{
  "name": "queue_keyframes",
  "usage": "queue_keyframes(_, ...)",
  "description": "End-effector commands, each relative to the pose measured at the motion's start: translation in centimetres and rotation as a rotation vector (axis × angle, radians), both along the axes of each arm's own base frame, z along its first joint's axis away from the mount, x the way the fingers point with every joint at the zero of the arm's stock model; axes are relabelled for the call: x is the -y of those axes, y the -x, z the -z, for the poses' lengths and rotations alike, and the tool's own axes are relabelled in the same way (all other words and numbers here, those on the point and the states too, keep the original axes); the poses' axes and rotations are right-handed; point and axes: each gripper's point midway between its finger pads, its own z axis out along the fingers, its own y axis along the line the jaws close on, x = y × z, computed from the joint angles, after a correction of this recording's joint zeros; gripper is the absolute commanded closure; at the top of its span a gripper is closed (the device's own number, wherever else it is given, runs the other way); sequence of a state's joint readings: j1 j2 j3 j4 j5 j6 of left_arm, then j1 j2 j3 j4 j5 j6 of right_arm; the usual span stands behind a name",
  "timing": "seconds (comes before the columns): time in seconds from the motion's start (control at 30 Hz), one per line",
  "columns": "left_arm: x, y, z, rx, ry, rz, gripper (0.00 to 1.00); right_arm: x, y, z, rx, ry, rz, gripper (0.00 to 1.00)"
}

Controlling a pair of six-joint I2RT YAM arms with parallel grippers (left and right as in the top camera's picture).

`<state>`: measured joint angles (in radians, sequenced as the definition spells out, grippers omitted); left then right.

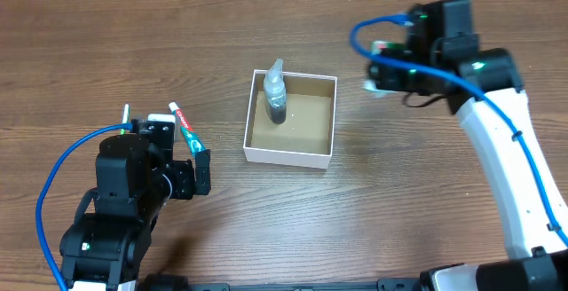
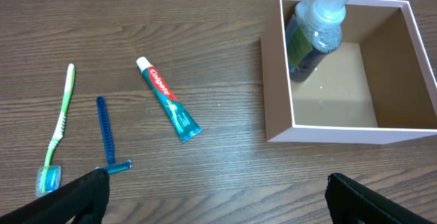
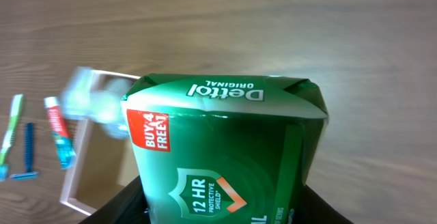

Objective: Pack container
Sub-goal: 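Move the Dettol box into the white box and release it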

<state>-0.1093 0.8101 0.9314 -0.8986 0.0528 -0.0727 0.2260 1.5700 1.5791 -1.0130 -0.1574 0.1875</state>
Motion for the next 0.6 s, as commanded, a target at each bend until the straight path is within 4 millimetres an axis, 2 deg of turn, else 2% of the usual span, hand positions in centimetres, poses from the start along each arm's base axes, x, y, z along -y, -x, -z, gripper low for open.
queue_keyframes(0.0,0.2,-0.2,-1.0,0.024,0.015,0.005,0.0,-3.1,-0.8,1.2,0.005,0.009,0.051,0.96)
queue_keyframes(0.07,0.2,-0.2,-1.0,0.024,0.015,0.005,0.0,-5.4,-0.9,2.7,-0.021,0.005,0.023,0.96)
queue_keyframes(0.17,0.2,-0.2,-1.0,0.024,0.015,0.005,0.0,-8.5,-0.8,6.3,-0.085,0.034,-0.041,0.96)
queue_keyframes(0.23,0.2,-0.2,-1.0,0.023,0.014,0.005,0.0,-9.5,-0.6,8.8,-0.137,0.061,-0.064,0.96)
queue_keyframes(0.37,0.2,-0.2,-1.0,0.024,0.014,0.005,0.0,-9.7,-0.5,11.4,-0.194,0.09,-0.071,0.95)
queue_keyframes(0.4,0.2,-0.1,-1.0,0.021,0.014,0.005,0.0,-9.7,-0.5,11.6,-0.194,0.1,-0.087,0.9)
queue_keyframes(0.43,0.2,-0.1,-0.9,0.019,0.014,0.005,0.0,-9.7,-0.6,11.7,-0.191,0.106,-0.095,0.66)
queue_keyframes(0.47,0.2,-0.1,-0.9,0.017,0.014,0.005,0.0,-9.6,-0.6,11.7,-0.189,0.111,-0.091,0.52)
queue_keyframes(0.5,0.1,-0.1,-0.9,0.016,0.013,0.005,0.0,-9.6,-0.6,11.7,-0.188,0.114,-0.089,0.48)
queue_keyframes(0.53,0.1,-0.1,-0.9,0.015,0.013,0.005,0.0,-9.6,-0.7,11.7,-0.187,0.113,-0.089,0.4)
queue_keyframes(0.57,0.1,-0.1,-0.9,0.016,0.014,0.005,0.0,-9.6,-0.7,11.7,-0.186,0.113,-0.089,0.27)
